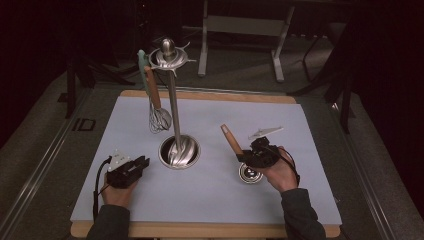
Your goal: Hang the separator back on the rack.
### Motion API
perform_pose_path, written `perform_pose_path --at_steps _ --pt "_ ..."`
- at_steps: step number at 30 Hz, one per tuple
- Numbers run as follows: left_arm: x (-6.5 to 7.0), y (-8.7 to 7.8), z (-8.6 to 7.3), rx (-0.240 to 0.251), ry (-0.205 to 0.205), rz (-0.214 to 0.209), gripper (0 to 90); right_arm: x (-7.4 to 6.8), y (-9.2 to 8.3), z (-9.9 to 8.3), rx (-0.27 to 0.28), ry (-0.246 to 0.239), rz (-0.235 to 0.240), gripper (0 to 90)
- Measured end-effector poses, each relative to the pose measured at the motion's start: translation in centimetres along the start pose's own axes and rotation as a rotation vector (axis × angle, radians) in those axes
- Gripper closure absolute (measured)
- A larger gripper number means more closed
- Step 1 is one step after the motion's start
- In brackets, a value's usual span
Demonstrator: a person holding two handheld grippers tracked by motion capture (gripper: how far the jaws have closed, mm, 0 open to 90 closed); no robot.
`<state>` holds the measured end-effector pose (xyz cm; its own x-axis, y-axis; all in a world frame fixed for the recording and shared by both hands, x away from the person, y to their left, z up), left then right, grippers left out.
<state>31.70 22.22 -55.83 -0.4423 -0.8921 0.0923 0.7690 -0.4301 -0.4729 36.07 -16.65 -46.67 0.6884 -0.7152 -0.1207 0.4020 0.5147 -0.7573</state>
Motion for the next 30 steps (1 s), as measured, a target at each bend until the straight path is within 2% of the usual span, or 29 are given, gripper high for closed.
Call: perform_pose_path --at_steps 8,13,19,26,30 --pt "0.1 0.0 0.0 -0.002 0.01 0.011 66.2 -0.5 -0.3 0.6 0.019 -0.012 0.007 71.1" --pt "0.0 0.0 0.0 -0.004 -0.001 0.015 62.6 -0.8 -0.4 0.8 0.033 -0.012 0.017 71.1" --pt "0.0 0.1 0.0 -0.007 -0.003 0.017 61.2 -1.3 -0.7 1.2 0.059 -0.025 0.027 71.1" --pt "0.0 0.1 0.0 -0.007 -0.006 0.015 60.7 -1.8 -1.0 1.8 0.087 -0.056 0.017 71.1" --pt "-0.1 0.0 0.0 -0.006 -0.006 0.013 61.2 -2.2 -1.5 2.3 0.128 -0.07 0.028 71.1"
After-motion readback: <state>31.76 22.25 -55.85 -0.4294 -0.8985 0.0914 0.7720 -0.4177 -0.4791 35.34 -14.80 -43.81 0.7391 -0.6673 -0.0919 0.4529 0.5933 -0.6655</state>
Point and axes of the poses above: each handheld gripper's, and its own axes: y roughly forward along the jaws, z roughly out of its top, x roughly to its right, the point moved 4 cm from there along y, roughly forward along the jaws, and after that the axes turned 1 degree about y, right-handed, at the moved point
